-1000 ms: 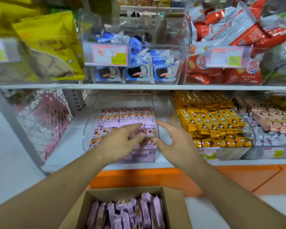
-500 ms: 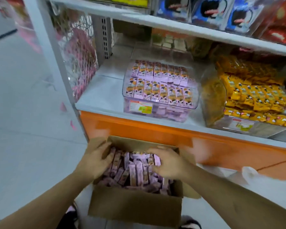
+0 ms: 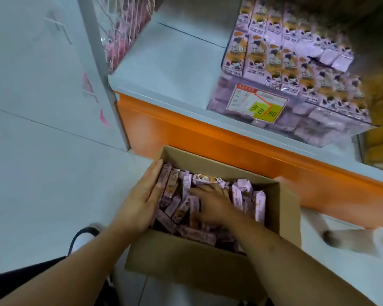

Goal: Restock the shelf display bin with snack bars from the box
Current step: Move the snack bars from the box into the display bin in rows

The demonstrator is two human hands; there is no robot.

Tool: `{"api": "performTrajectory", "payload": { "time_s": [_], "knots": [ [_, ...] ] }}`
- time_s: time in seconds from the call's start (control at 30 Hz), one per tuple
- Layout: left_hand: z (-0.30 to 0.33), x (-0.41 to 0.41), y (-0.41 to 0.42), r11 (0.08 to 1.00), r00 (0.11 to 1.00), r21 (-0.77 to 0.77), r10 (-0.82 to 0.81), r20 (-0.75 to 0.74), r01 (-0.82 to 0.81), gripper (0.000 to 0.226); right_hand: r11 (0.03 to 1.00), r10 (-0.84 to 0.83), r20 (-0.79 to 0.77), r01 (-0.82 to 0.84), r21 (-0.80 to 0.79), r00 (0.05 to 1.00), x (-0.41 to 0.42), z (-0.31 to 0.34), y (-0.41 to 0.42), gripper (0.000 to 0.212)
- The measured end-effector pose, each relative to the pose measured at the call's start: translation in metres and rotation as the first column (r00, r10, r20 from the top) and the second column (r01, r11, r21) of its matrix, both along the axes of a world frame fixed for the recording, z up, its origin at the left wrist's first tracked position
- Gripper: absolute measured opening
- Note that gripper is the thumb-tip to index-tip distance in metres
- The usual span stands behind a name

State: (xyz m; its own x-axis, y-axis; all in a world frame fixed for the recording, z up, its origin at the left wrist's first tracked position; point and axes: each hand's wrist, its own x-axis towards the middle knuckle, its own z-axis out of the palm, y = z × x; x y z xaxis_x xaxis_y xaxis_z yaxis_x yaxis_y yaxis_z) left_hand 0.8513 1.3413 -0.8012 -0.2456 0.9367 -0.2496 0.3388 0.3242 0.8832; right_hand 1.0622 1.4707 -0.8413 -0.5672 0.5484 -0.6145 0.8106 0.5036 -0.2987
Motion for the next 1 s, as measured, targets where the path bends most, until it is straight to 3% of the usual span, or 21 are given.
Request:
{"api": "performTrajectory", "payload": {
  "time_s": [0.1,0.37,0.6,0.73,0.8,0.93,1.0],
  "knots": [
    [-0.006,0.001,0.002,1.000,1.000,0.023,0.007,0.004,-0.007,0.058,0.997,-0.030,-0.038,0.028,-0.068,0.999,0.002,-0.001,0.005,0.068],
    [-0.004,0.001,0.003,1.000,1.000,0.023,0.004,-0.009,-0.003,0.055,0.997,-0.004,-0.079,-0.003,-0.083,0.997,0.002,0.003,0.004,0.065],
    [-0.001,0.002,0.004,1.000,1.000,0.012,0.010,0.012,-0.010,0.057,0.996,0.016,-0.021,-0.018,-0.088,1.000,-0.005,0.016,0.002,0.066],
    [0.003,0.002,0.006,1.000,1.000,-0.012,0.001,0.019,-0.001,0.059,0.998,0.000,-0.084,-0.005,-0.060,0.996,0.002,0.031,0.000,0.067],
    [0.005,0.000,0.008,0.999,0.999,-0.046,-0.002,-0.034,0.001,0.056,0.999,-0.018,-0.108,0.013,-0.045,0.994,0.008,0.043,0.001,0.063],
    [0.035,0.001,0.019,0.996,0.931,-0.094,-0.037,-0.362,0.003,0.059,0.993,-0.117,-0.192,0.111,-0.042,0.975,0.017,0.086,0.007,0.049],
    [0.067,0.005,0.030,0.989,0.950,-0.079,-0.140,-0.281,0.122,0.061,0.987,-0.163,-0.231,0.154,-0.056,0.959,0.019,0.115,0.012,0.045]
  ]
}}
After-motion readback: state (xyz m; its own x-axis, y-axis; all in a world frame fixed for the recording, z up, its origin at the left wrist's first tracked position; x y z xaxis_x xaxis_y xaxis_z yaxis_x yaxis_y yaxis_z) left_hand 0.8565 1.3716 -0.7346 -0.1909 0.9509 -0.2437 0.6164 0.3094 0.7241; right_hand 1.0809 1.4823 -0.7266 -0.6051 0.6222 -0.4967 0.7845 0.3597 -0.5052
